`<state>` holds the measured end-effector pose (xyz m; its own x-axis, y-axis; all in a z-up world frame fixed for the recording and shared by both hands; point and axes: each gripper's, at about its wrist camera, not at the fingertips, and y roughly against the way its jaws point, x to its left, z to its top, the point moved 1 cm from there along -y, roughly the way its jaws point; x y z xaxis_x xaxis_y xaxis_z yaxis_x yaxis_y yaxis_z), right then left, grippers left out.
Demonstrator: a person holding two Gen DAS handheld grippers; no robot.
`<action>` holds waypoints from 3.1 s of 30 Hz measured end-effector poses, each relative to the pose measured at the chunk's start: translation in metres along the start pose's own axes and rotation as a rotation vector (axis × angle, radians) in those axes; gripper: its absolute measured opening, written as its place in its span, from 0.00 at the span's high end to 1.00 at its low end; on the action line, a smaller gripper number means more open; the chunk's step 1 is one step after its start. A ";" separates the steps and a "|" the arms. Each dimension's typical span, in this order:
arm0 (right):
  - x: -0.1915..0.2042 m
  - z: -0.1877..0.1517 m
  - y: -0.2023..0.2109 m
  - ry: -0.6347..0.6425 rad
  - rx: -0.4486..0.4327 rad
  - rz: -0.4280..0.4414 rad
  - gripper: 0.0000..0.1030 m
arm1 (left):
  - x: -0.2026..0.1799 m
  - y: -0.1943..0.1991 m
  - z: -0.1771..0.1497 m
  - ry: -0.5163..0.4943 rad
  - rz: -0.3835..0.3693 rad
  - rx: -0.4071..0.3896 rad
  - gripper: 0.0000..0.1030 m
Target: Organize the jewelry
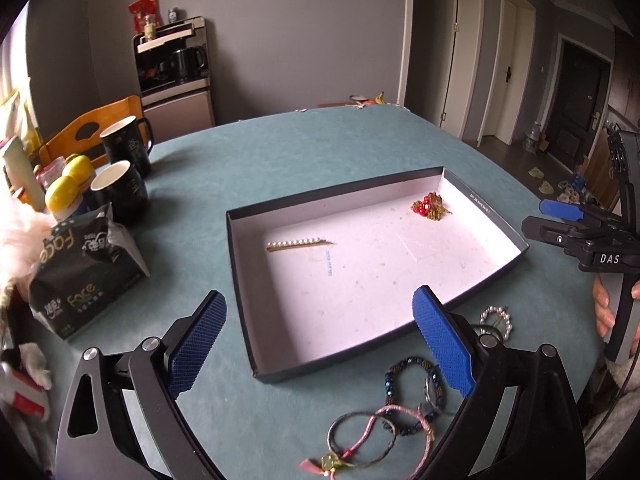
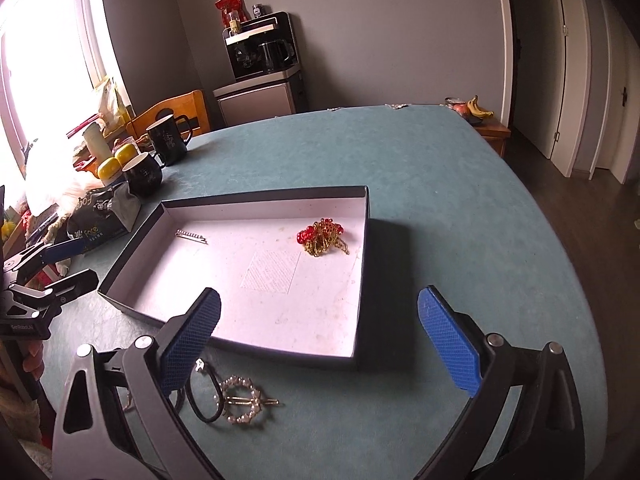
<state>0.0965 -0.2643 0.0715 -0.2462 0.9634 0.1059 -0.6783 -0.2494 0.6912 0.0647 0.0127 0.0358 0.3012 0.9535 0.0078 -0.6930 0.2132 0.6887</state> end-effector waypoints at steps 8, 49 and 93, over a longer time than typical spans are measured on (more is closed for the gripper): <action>0.000 -0.032 0.007 0.018 0.040 -0.023 0.05 | 0.015 0.012 -0.050 -0.008 -0.023 0.068 0.07; 0.047 -0.066 -0.006 0.201 0.176 0.123 0.50 | -0.020 -0.001 -0.079 -0.150 -0.152 0.166 0.52; 0.077 -0.062 -0.007 0.288 0.169 0.168 0.97 | -0.011 0.009 -0.077 -0.124 -0.144 0.126 0.52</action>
<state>0.0391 -0.1947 0.0306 -0.5453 0.8373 0.0396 -0.4937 -0.3590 0.7921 0.0045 0.0205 -0.0144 0.4748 0.8800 -0.0133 -0.5520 0.3096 0.7742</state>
